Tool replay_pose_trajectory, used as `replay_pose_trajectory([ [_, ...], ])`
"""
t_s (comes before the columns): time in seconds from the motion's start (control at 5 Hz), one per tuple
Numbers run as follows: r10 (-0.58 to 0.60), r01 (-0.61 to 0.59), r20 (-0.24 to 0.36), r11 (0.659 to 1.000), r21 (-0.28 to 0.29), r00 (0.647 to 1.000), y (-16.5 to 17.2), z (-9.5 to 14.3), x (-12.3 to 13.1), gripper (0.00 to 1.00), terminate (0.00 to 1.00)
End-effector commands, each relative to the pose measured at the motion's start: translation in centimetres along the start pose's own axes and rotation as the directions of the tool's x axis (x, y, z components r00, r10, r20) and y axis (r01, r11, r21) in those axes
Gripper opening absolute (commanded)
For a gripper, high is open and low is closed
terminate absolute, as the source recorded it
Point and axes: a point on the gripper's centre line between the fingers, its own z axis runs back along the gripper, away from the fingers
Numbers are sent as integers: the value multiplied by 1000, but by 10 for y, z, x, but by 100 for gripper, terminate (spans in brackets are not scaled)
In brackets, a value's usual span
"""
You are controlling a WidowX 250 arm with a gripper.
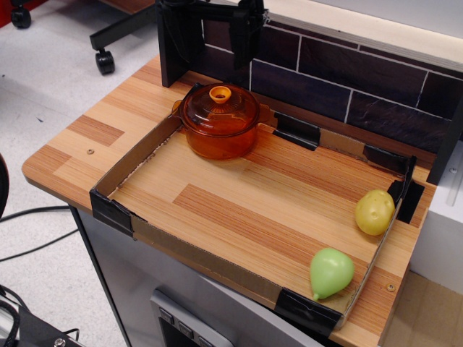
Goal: Put lid on pot
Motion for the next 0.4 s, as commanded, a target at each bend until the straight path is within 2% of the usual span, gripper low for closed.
replay_pose_trajectory([
  [0.0,-139,139,7,990,10,990,1,18,-18,100,0],
  [0.2,-139,139,7,990,10,990,1,18,-18,100,100],
])
